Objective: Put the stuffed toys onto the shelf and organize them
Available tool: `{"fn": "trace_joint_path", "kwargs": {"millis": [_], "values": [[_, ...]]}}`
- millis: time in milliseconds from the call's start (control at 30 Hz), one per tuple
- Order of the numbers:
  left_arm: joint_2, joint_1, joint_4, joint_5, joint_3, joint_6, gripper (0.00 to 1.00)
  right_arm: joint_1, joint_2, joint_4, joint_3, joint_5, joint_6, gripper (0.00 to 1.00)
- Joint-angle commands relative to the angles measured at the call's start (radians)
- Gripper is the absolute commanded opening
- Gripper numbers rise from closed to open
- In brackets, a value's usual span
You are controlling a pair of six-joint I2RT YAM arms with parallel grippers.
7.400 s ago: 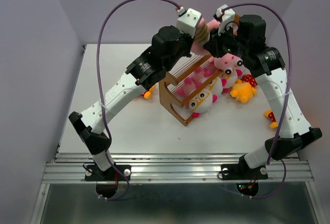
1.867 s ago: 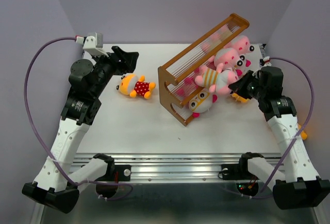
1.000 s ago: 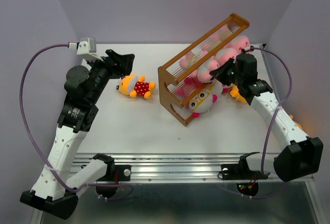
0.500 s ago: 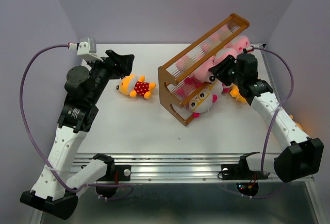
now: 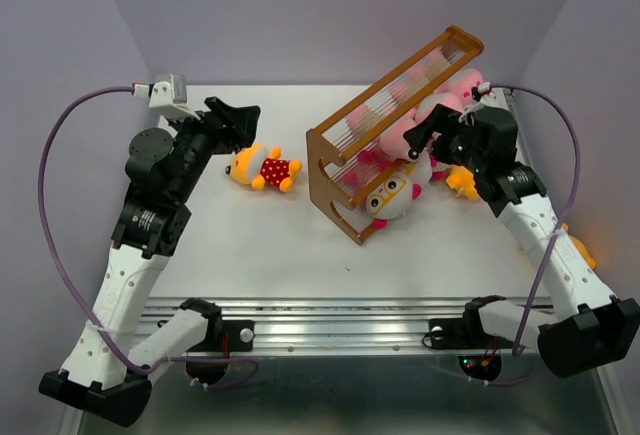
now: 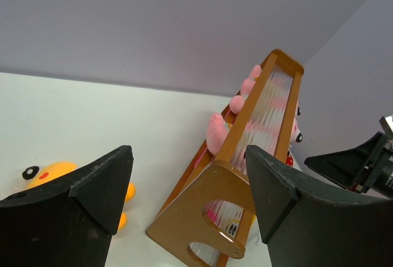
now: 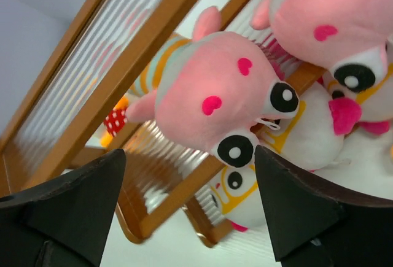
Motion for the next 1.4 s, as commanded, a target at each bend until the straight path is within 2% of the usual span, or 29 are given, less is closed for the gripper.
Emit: {"fn": "trace_joint_path", "kwargs": {"millis": [0,33,133,333,733,1033,1133,1233,1267,1367], "values": [[-0.033,0.006,0.029,-0.011,-0.009,0.008,0.85,0.002,-0.08,0.087,0.027,-0.219,-0.492,0.94],[-0.035,0.006,0.029,-0.009,-0.011,0.008,0.85,0.002,-0.092,0.087,0.026,-0.303,-0.568,0.93],[-0.035,0.006,0.031,-0.003,-0.015,0.007,0.85,0.002,-0.098,0.05,0.023,-0.417,-0.795,0.9],[-0.033,0.008,0.029,0.001,-0.002,0.008,0.85,-0.008,-0.003,-0.05,0.084,-0.43,-0.949,0.88],[-0.102,0.006,0.054,0.001,-0.075,-0.047,0.84,-0.046,0.149,-0.021,0.173,-0.384,-0.934,0.93],[-0.127,0.006,0.049,-0.002,-0.097,-0.064,0.84,-0.046,0.25,0.007,0.187,-0.445,-0.934,0.9],[-0.131,0.006,0.042,-0.006,-0.097,-0.062,0.84,-0.046,0.262,0.007,0.176,-0.473,-0.937,0.82],[-0.137,0.006,0.038,-0.011,-0.101,-0.062,0.84,-0.055,0.266,0.008,0.164,-0.477,-0.938,0.61],[-0.139,0.006,0.038,-0.011,-0.104,-0.064,0.84,-0.055,0.262,0.016,0.153,-0.467,-0.939,0.45],[-0.14,0.006,0.04,-0.011,-0.109,-0.065,0.84,-0.055,0.255,0.024,0.141,-0.454,-0.934,0.27]]}}
